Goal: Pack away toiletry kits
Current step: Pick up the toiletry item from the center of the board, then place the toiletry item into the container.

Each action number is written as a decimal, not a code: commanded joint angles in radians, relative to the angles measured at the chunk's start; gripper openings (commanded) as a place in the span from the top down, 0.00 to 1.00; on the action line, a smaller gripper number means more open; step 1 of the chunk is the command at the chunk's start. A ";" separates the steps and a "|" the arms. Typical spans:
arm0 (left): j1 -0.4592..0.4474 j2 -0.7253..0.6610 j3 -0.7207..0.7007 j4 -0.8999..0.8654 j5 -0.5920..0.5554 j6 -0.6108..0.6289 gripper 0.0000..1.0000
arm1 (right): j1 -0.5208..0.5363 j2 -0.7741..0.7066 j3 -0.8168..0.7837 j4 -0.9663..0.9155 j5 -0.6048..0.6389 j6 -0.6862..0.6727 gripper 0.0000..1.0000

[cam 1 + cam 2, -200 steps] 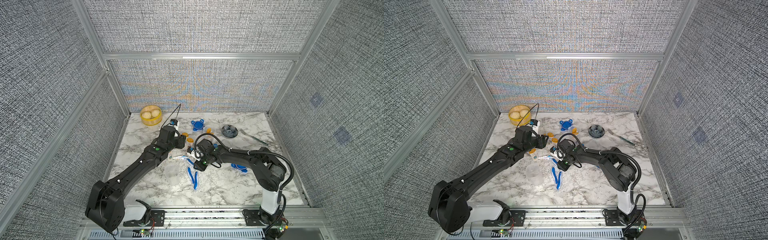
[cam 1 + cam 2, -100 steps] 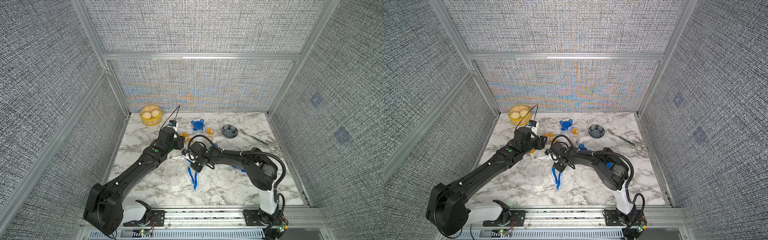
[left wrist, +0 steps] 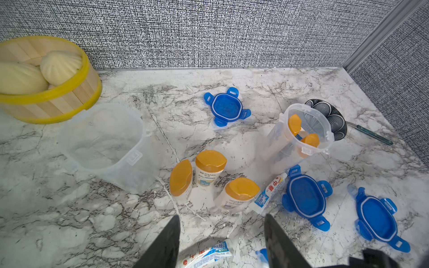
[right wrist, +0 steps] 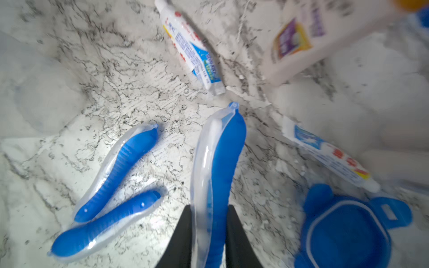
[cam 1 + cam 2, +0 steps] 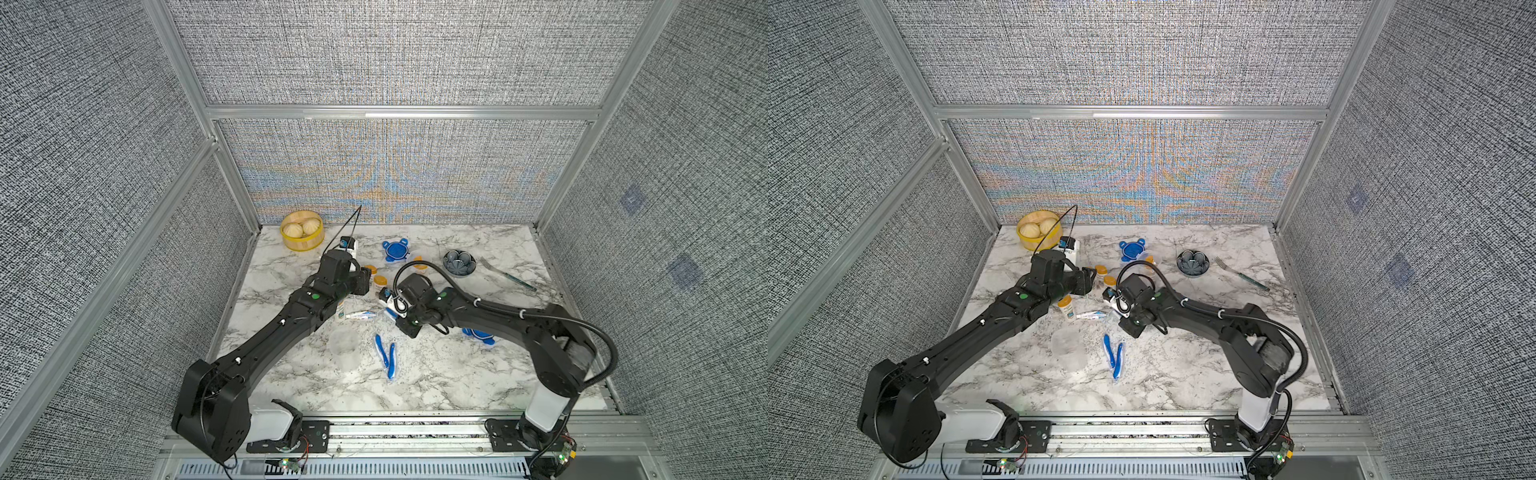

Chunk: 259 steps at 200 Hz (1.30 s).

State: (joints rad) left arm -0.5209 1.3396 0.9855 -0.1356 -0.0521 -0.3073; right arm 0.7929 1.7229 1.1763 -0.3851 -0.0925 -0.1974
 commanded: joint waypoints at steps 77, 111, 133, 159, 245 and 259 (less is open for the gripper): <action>0.001 0.049 0.091 0.000 0.034 0.042 0.43 | -0.309 -0.203 -0.053 0.433 -0.229 0.132 0.86; 0.000 0.041 0.093 -0.008 0.031 0.050 0.43 | -0.341 -0.083 0.050 0.489 -0.261 0.143 0.86; 0.001 0.040 0.096 -0.025 0.023 0.057 0.43 | -0.350 -0.025 0.094 0.502 -0.257 0.138 0.86; 0.001 0.041 0.094 -0.026 0.017 0.060 0.43 | -0.359 0.017 0.109 0.504 -0.241 0.133 0.86; 0.001 0.058 0.104 -0.020 0.044 0.042 0.43 | -0.398 0.101 0.104 0.584 -0.271 0.080 0.86; 0.001 0.054 0.101 -0.019 0.044 0.038 0.43 | -0.407 0.116 0.114 0.585 -0.287 0.061 0.86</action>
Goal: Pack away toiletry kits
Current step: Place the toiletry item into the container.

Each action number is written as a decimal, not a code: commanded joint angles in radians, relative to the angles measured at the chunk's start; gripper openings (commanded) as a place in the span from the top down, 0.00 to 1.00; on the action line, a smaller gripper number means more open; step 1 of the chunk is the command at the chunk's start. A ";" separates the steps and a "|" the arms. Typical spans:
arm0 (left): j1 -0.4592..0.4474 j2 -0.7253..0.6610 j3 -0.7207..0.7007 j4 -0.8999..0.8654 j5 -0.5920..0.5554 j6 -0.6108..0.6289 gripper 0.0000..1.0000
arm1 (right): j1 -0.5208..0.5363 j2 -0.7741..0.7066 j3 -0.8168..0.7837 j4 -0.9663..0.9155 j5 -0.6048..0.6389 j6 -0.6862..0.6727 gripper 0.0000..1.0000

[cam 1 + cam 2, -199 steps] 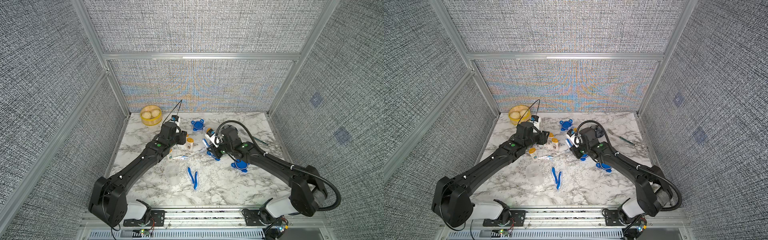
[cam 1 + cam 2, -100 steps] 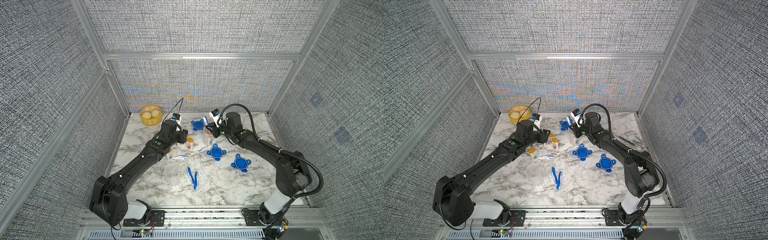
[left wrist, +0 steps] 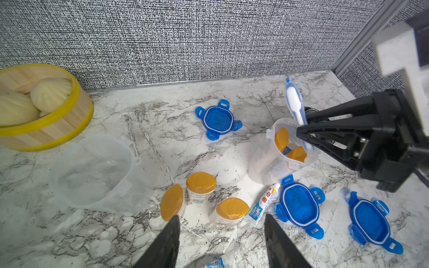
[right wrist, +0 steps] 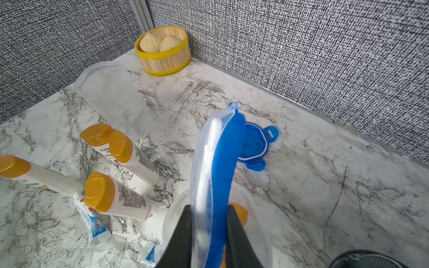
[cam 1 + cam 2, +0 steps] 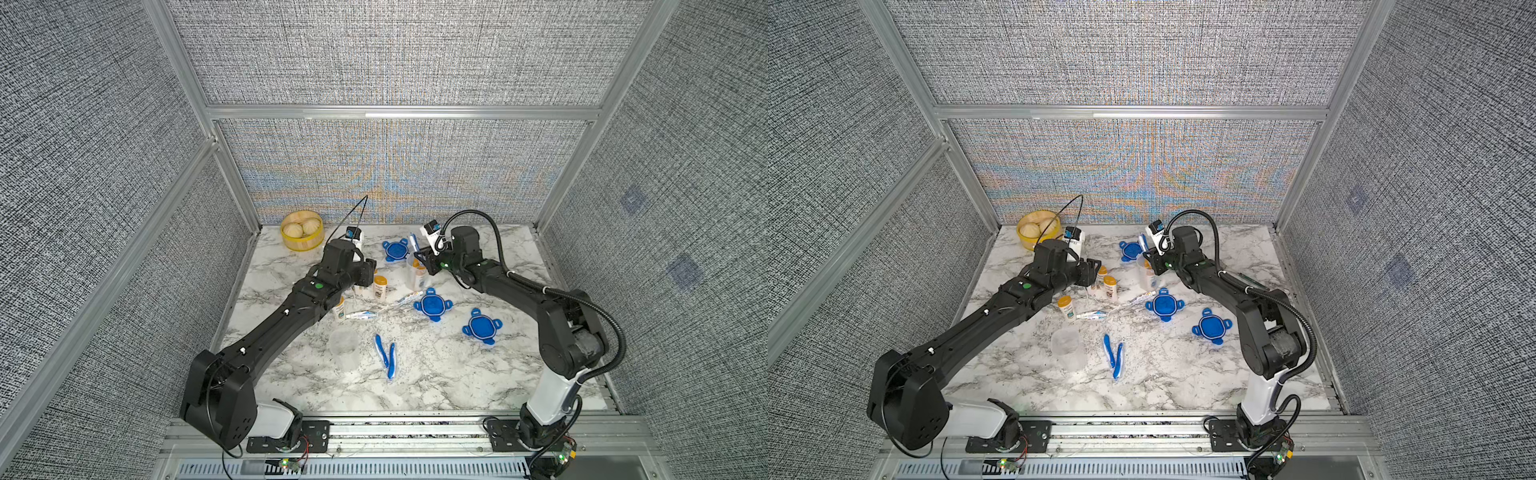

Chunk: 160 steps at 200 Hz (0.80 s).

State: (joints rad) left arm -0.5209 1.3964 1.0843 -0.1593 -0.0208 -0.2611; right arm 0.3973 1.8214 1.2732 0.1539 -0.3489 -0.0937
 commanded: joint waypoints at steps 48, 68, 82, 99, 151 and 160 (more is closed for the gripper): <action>0.001 -0.008 -0.002 0.007 0.016 -0.015 0.43 | -0.027 0.049 0.005 0.076 -0.075 -0.105 0.86; 0.001 -0.004 -0.001 0.016 0.032 -0.016 0.43 | -0.029 0.056 -0.005 0.094 -0.086 -0.128 0.83; 0.001 -0.002 0.001 0.023 0.042 -0.019 0.43 | -0.033 0.057 -0.005 0.086 -0.086 -0.131 0.71; 0.001 0.005 0.007 0.027 0.053 -0.018 0.43 | -0.035 0.041 -0.018 0.081 -0.085 -0.133 0.55; 0.000 0.089 0.074 0.050 0.189 -0.012 0.37 | -0.042 -0.066 -0.080 0.090 -0.073 -0.113 0.45; 0.001 0.109 0.083 0.071 0.206 -0.030 0.36 | -0.047 -0.087 -0.094 0.102 -0.073 -0.087 0.45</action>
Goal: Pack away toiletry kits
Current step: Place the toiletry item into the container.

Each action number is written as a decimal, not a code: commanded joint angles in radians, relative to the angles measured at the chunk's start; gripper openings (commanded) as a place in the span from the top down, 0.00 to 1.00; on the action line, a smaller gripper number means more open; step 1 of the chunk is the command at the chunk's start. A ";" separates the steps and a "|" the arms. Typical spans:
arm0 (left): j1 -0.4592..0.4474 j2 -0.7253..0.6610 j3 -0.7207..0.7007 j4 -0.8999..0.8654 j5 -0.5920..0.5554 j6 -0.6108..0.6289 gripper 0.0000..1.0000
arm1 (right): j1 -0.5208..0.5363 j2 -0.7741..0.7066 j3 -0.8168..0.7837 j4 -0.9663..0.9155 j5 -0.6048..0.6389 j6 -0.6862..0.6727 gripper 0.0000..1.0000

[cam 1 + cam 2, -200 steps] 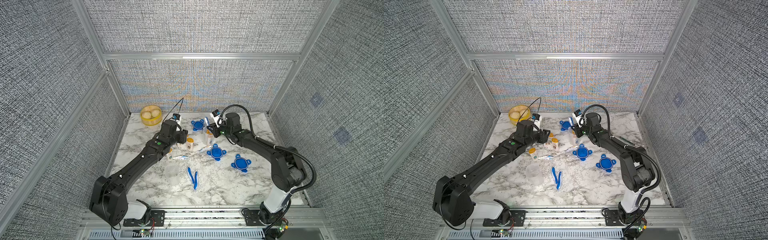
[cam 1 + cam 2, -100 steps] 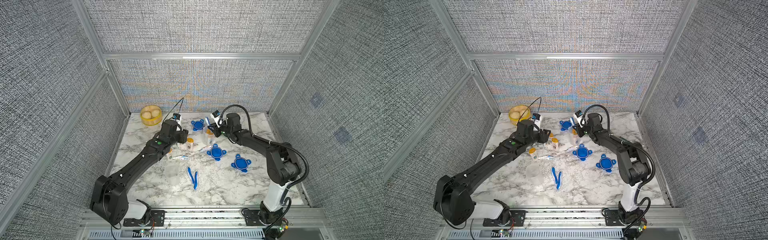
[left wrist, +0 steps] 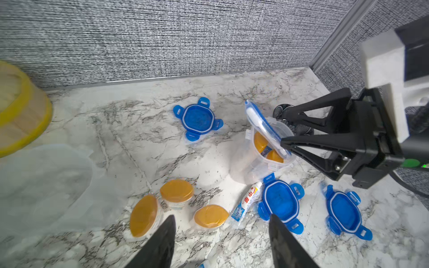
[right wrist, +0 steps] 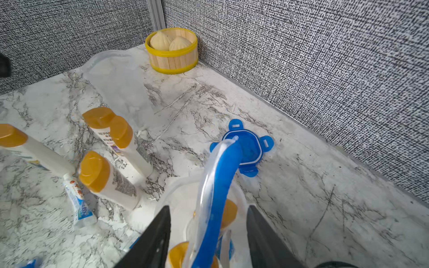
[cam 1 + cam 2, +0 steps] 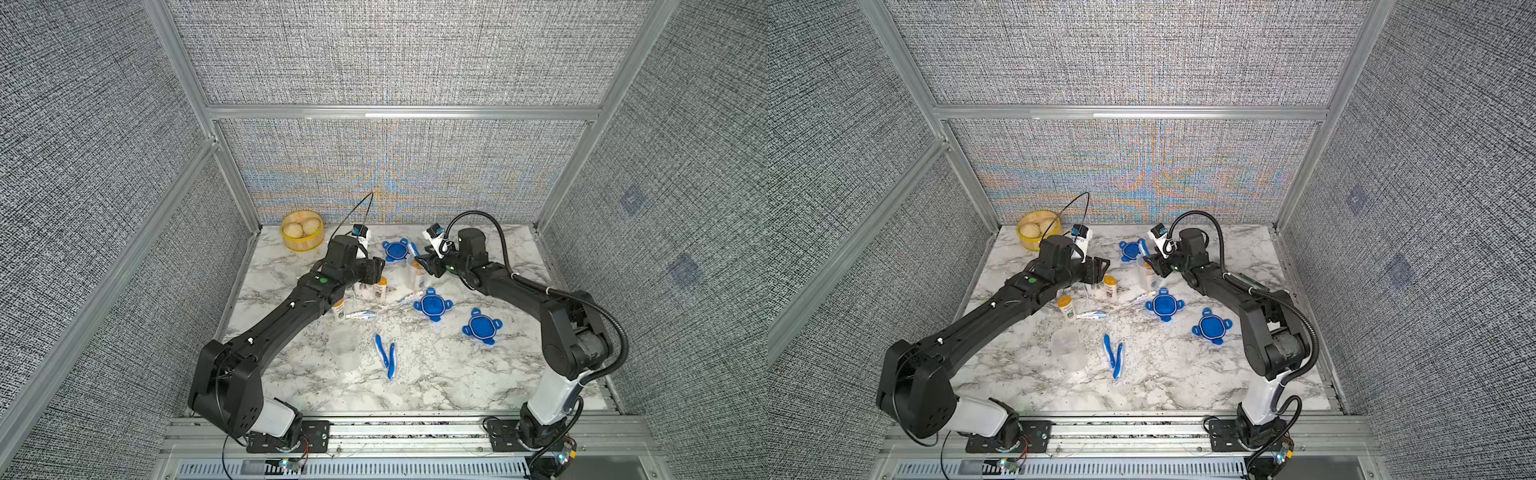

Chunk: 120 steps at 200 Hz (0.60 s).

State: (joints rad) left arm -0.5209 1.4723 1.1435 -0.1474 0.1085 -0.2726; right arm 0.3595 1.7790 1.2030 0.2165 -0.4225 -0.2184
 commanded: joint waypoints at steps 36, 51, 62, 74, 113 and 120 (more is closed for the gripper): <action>0.001 0.151 0.100 0.124 0.156 -0.066 0.30 | -0.051 -0.093 -0.023 -0.032 0.025 0.193 0.45; 0.000 0.214 0.158 0.130 0.190 -0.086 0.28 | -0.072 -0.099 -0.013 -0.079 0.009 0.261 0.45; 0.001 0.264 0.204 0.134 0.223 -0.106 0.27 | -0.089 -0.106 -0.024 -0.084 -0.006 0.314 0.46; 0.001 0.317 0.251 0.139 0.254 -0.128 0.27 | -0.108 -0.113 -0.037 -0.083 -0.027 0.380 0.46; 0.000 0.451 0.361 0.144 0.306 -0.187 0.30 | -0.152 -0.125 -0.072 -0.064 -0.129 0.522 0.46; 0.000 0.473 0.379 0.147 0.319 -0.194 0.31 | -0.152 -0.130 -0.075 -0.063 -0.131 0.522 0.46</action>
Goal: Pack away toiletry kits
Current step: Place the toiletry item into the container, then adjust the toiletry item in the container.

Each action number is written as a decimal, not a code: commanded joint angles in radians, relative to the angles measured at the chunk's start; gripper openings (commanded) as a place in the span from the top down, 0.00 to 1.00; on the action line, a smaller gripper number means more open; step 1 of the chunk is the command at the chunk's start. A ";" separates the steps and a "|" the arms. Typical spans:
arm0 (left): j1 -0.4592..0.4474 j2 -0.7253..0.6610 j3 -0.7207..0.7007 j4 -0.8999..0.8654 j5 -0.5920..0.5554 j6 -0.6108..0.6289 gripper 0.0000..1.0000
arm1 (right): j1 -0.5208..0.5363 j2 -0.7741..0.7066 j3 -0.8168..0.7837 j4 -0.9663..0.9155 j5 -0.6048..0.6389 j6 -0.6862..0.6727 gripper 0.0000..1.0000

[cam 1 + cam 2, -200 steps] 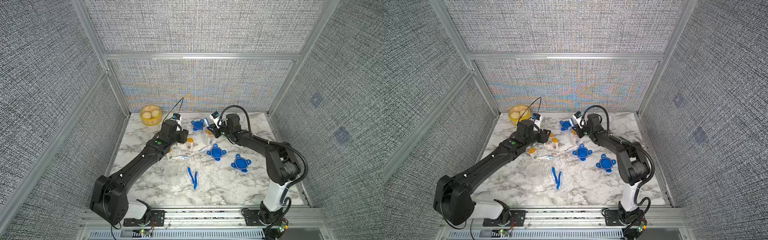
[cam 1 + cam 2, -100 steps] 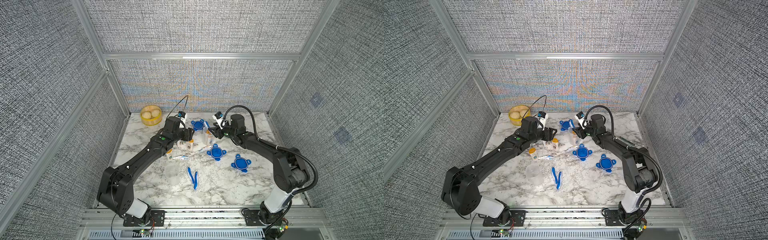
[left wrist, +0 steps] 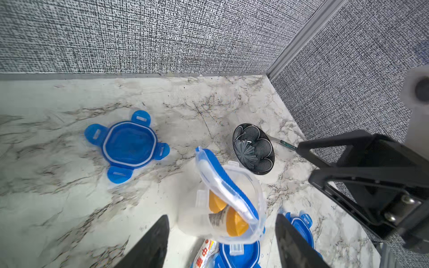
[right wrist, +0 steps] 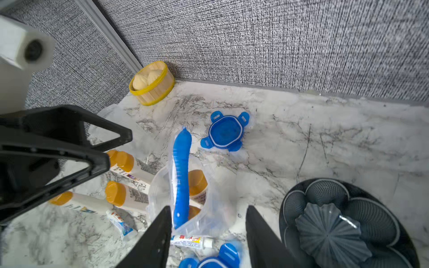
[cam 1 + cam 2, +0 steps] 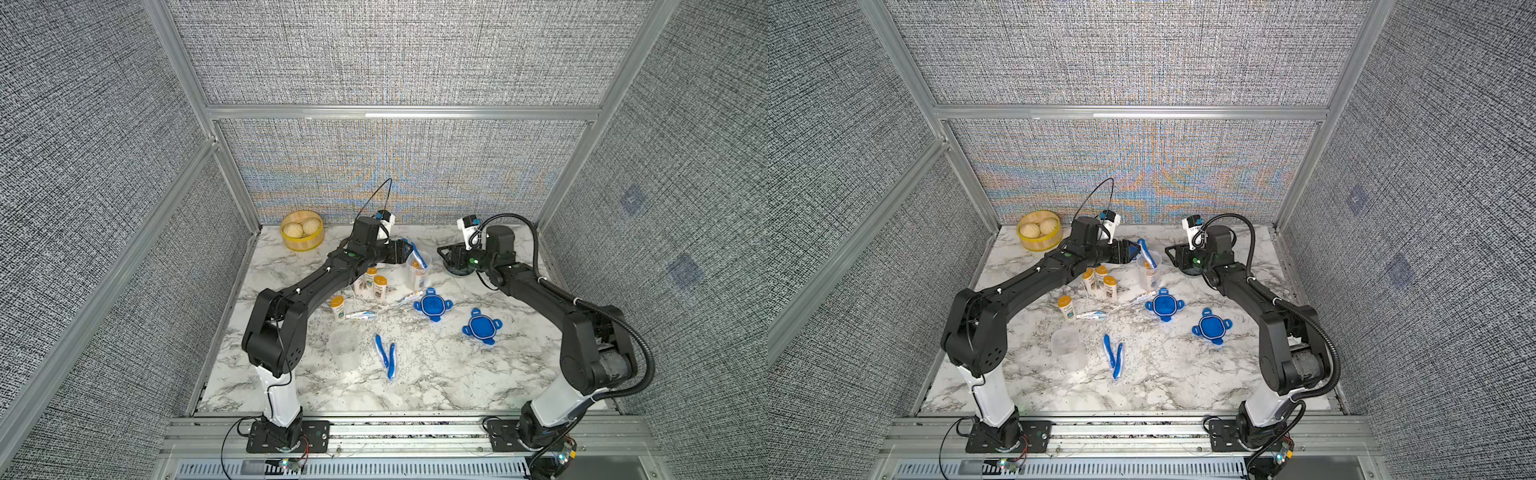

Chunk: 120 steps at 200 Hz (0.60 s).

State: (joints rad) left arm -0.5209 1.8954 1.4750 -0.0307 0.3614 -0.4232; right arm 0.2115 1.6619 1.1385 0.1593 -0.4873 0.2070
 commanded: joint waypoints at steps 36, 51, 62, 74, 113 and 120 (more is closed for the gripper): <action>0.002 0.138 0.118 0.045 0.089 -0.068 0.39 | -0.005 -0.024 -0.003 -0.031 -0.074 0.078 0.47; 0.002 0.160 0.137 0.055 0.090 -0.075 0.41 | -0.006 -0.027 0.003 -0.040 -0.077 0.072 0.47; 0.002 0.180 0.155 0.050 0.087 -0.080 0.42 | -0.005 -0.031 0.004 -0.043 -0.079 0.068 0.47; 0.004 0.199 0.177 0.036 0.076 -0.083 0.43 | -0.006 -0.034 0.004 -0.044 -0.079 0.065 0.47; 0.008 0.258 0.219 0.079 0.125 -0.113 0.45 | -0.005 -0.035 0.009 -0.063 -0.076 0.049 0.47; 0.008 0.266 0.225 0.092 0.136 -0.122 0.47 | -0.007 -0.035 0.009 -0.067 -0.076 0.046 0.48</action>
State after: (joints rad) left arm -0.5163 2.1384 1.6825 0.0032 0.4488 -0.5159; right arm 0.2047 1.6318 1.1374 0.1093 -0.5552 0.2714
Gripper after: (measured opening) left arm 0.554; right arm 0.526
